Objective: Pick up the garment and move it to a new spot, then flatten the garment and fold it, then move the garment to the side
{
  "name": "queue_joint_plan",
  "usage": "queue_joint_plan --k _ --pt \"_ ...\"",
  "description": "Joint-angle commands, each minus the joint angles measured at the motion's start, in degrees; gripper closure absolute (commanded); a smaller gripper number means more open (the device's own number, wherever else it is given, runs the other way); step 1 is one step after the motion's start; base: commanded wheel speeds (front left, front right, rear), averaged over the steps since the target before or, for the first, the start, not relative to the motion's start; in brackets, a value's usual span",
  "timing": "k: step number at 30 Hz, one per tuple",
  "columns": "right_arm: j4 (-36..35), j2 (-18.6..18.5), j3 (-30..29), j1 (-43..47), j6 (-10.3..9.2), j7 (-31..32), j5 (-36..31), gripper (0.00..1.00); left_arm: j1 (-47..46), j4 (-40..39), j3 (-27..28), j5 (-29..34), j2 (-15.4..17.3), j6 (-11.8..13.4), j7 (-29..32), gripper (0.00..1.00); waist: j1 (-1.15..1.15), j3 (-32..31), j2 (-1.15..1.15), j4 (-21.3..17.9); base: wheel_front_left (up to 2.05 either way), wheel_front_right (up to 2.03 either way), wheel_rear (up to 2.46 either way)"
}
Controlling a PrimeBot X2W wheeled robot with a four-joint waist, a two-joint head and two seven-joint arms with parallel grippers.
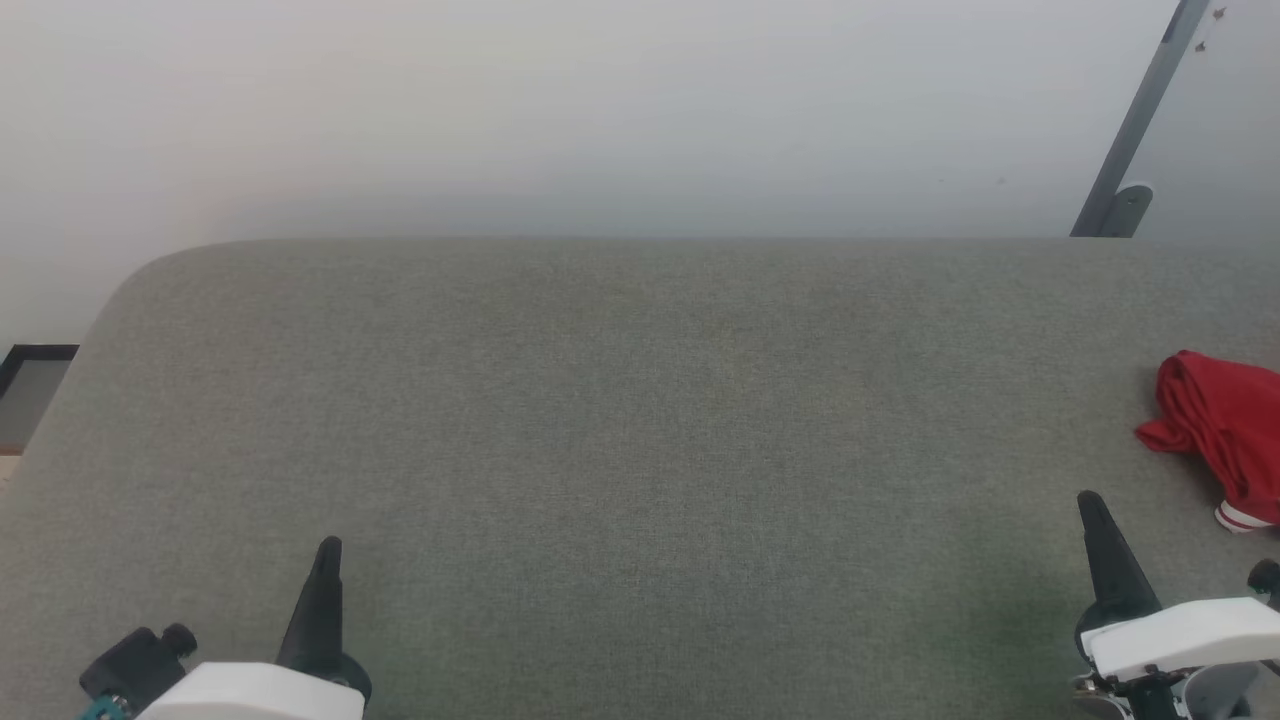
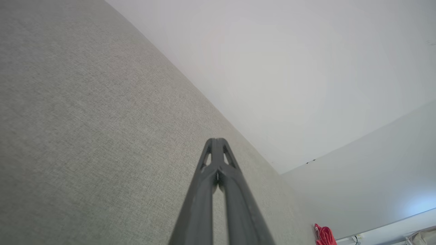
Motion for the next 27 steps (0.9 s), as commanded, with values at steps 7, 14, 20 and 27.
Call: queue_joint_plan --k 7,14,20,27 --pt "-0.7 0.56 -0.61 -1.91 0.02 1.39 4.54 1.0 -2.49 -0.18 0.49 -5.27 -0.1 0.01 1.43 1.0 0.0 0.14 0.0 -0.17 0.0 0.0 0.0" --pt "-0.67 1.34 -0.9 -2.36 0.02 2.47 8.28 1.0 -3.37 0.17 0.68 -9.47 -0.36 0.01 2.68 1.0 0.0 0.29 0.0 -0.36 0.0 0.0 0.0" --pt "-0.64 1.94 -1.13 -2.69 0.02 3.43 11.34 1.0 -3.95 0.46 0.84 -12.86 -0.59 0.01 3.65 1.0 0.0 0.41 0.0 -0.51 0.0 0.0 0.0" --pt "-0.61 2.63 -1.37 -3.1 0.02 4.4 14.64 1.0 -4.78 0.76 0.97 -16.53 -0.81 0.01 4.71 1.0 0.0 0.56 0.0 -0.7 0.0 0.0 0.0"
